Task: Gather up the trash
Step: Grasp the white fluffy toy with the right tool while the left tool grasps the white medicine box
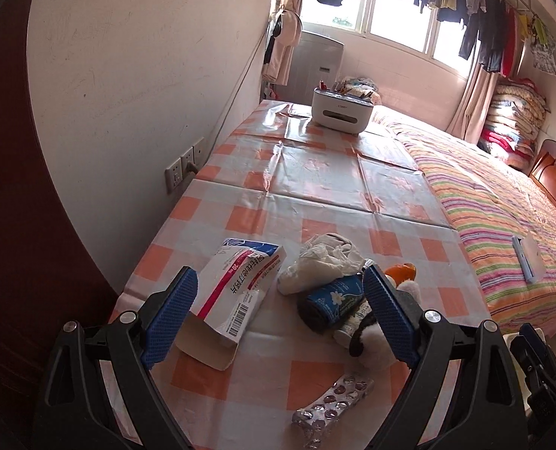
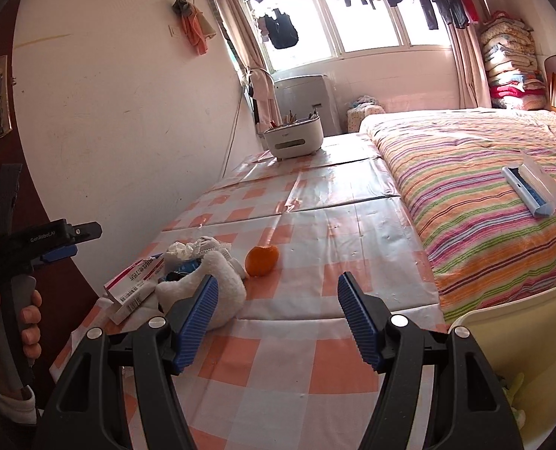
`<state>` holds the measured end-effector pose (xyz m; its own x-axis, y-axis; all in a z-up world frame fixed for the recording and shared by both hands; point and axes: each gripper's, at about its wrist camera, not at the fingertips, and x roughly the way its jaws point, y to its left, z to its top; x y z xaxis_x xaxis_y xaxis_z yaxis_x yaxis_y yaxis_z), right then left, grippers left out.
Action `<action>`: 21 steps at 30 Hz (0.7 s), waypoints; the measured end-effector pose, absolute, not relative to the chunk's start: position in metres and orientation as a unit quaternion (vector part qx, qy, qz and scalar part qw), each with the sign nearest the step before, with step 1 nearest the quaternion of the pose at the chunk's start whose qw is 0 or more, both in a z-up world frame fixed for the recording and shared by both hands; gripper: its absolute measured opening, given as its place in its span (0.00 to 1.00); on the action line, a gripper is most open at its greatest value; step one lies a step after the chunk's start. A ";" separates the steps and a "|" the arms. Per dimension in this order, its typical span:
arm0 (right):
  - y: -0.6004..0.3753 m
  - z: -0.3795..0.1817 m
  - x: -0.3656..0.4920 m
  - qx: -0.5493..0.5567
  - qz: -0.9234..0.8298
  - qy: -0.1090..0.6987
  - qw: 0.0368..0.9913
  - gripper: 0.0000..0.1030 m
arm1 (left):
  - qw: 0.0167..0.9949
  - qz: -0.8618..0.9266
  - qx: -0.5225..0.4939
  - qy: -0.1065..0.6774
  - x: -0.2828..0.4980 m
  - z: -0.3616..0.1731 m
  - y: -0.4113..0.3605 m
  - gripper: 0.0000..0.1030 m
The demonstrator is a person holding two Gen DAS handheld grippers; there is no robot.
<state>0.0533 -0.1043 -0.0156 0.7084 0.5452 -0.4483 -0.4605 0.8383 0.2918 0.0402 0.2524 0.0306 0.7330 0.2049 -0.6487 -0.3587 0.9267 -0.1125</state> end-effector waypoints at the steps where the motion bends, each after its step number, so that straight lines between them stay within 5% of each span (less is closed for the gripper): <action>1: -0.098 -0.015 0.054 0.075 0.282 0.268 0.918 0.63 | 0.919 0.158 -0.112 0.343 0.043 0.027 0.260 0.86; 15: -0.008 -0.032 0.064 0.000 0.399 0.326 0.857 0.69 | 0.892 0.138 -0.053 0.428 0.074 -0.013 0.293 0.86; 21: 0.010 -0.034 0.081 -0.043 0.398 0.324 0.857 0.84 | 0.888 0.118 -0.042 0.442 0.083 -0.022 0.294 0.86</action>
<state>0.0813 0.0102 -0.0338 0.4728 0.6550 -0.5894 -0.7102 0.6792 0.1850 0.0825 0.2943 -0.0225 0.5808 0.1722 -0.7956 -0.2470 0.9686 0.0293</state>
